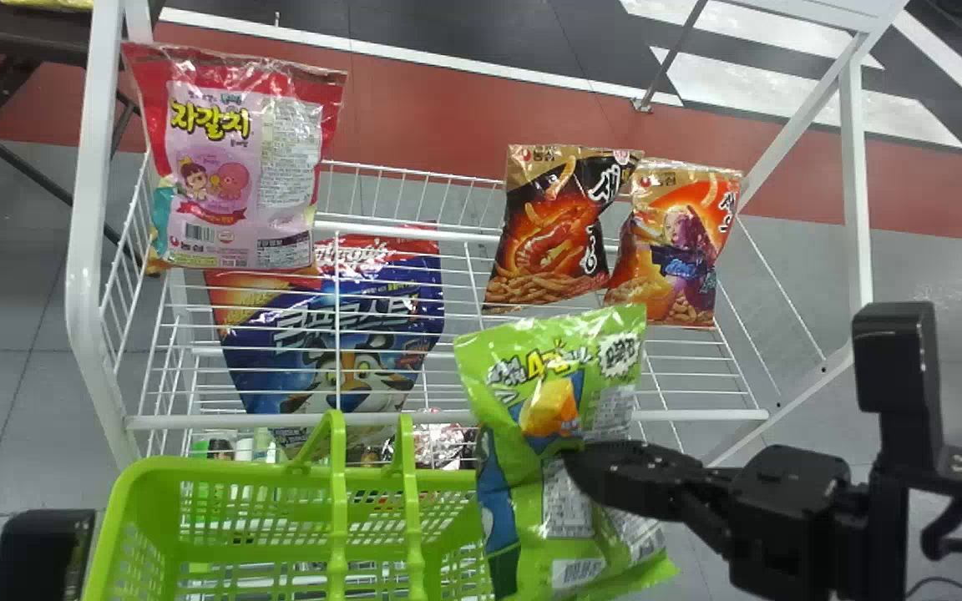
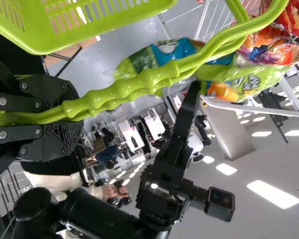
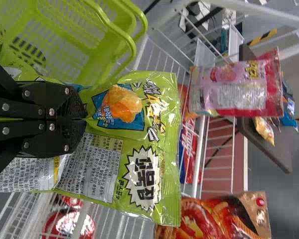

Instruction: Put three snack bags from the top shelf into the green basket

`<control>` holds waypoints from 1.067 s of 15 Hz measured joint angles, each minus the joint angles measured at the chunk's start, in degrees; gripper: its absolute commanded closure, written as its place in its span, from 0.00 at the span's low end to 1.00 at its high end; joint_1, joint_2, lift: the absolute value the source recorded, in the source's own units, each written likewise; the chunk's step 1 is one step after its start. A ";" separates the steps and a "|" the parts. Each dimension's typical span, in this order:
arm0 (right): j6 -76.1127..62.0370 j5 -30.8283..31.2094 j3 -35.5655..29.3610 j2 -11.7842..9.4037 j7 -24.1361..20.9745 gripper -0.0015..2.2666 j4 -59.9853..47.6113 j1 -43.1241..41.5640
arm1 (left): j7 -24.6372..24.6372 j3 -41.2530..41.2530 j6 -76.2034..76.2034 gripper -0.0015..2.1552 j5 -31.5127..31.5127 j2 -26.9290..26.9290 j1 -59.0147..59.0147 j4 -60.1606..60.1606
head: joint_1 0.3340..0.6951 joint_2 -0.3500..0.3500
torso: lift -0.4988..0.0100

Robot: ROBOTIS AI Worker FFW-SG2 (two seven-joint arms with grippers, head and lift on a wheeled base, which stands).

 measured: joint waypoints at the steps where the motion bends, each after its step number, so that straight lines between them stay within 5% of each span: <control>1: 0.01 -0.19 1.37 0.22 -0.33 0.99 0.05 1.10 | 0.00 0.07 -0.05 0.66 0.12 -0.01 0.00 0.00 | 1.00 0.00 | 0.89; 10: 0.02 11.17 25.25 0.34 -1.80 0.99 9.45 5.00 | -0.21 -0.04 -0.08 0.66 0.59 0.07 0.36 -0.51 | 1.00 0.00 | 0.89; 16: -3.68 17.01 35.65 0.17 -1.73 0.99 21.63 3.67 | -0.44 -0.14 -0.09 0.66 0.59 0.01 1.51 -1.48 | 1.00 0.00 | 0.89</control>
